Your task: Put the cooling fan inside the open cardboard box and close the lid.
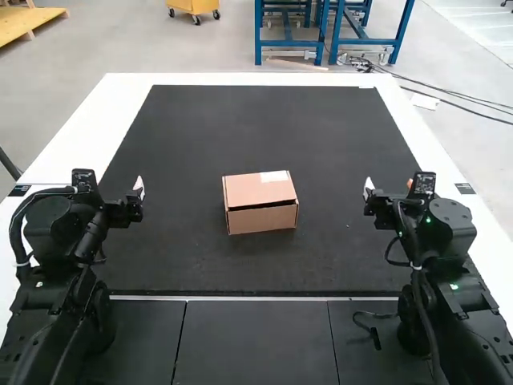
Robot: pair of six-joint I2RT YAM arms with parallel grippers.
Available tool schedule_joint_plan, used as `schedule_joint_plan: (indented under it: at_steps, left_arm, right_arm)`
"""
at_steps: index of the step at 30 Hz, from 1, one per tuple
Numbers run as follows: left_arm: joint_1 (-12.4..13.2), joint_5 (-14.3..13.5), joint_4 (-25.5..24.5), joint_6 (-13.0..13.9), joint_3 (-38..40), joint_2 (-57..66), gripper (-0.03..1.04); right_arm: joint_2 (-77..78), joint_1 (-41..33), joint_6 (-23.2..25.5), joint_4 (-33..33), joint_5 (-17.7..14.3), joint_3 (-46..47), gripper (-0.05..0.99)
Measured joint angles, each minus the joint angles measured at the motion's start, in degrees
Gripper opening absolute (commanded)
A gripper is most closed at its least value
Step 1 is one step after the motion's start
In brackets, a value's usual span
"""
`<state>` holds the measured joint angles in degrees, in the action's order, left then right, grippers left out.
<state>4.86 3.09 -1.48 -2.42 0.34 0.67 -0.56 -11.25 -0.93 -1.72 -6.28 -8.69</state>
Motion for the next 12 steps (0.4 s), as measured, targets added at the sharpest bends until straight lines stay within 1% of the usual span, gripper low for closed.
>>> schedule_joint_plan:
  at_steps: [4, 12]
  left_arm:
    - [-0.1, 0.0, 0.0, 0.0, 0.0, 0.0, 0.97]
    - [-0.1, 0.0, 0.0, 0.0, 0.0, 0.0, 0.97]
  right_arm:
    - [0.0, 0.0, -0.6, 0.3, -0.6, 0.0, 0.91]
    - [0.0, 0.0, -0.9, 0.4, -0.7, 0.0, 0.91]
